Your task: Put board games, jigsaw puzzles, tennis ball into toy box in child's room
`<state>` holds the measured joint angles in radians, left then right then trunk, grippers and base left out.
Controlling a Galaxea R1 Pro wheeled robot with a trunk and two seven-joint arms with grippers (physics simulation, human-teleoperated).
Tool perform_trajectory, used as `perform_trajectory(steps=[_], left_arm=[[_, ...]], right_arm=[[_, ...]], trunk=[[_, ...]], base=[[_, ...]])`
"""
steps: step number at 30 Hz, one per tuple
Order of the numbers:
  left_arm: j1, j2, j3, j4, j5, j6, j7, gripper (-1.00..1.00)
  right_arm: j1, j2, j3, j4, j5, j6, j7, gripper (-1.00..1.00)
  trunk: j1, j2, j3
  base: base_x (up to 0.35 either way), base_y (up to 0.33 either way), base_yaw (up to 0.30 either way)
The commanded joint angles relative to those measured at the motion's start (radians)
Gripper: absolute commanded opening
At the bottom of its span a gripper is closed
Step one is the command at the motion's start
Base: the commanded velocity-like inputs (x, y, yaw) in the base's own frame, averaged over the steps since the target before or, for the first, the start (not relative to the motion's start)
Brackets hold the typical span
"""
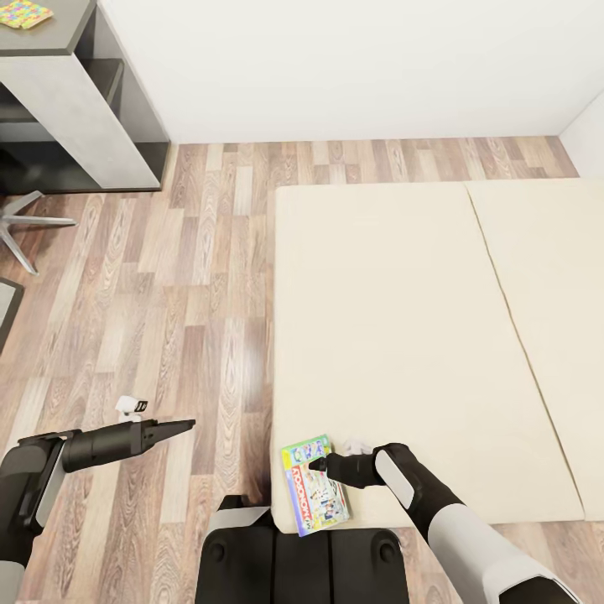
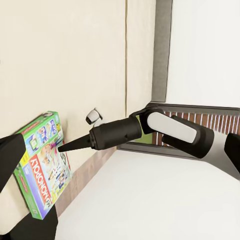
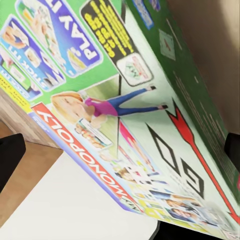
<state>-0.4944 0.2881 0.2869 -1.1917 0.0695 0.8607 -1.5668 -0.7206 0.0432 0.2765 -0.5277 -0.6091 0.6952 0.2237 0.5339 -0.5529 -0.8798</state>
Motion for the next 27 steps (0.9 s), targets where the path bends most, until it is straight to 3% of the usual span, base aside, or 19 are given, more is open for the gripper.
perform_trajectory(steps=[1,27], left_arm=[[0.000,0.000,0.000,0.000,0.000,0.011,-0.004,1.00],[0.000,0.000,0.000,0.000,0.001,0.011,-0.004,1.00]], right_arm=[[0.000,0.000,0.001,0.000,0.003,0.003,0.003,1.00],[0.000,0.000,0.000,-0.001,0.003,0.003,0.003,1.00]], trunk=[[0.000,-0.001,-0.001],[0.000,-0.001,-0.001]], base=[[0.000,0.039,0.000],[0.000,0.003,0.000]])
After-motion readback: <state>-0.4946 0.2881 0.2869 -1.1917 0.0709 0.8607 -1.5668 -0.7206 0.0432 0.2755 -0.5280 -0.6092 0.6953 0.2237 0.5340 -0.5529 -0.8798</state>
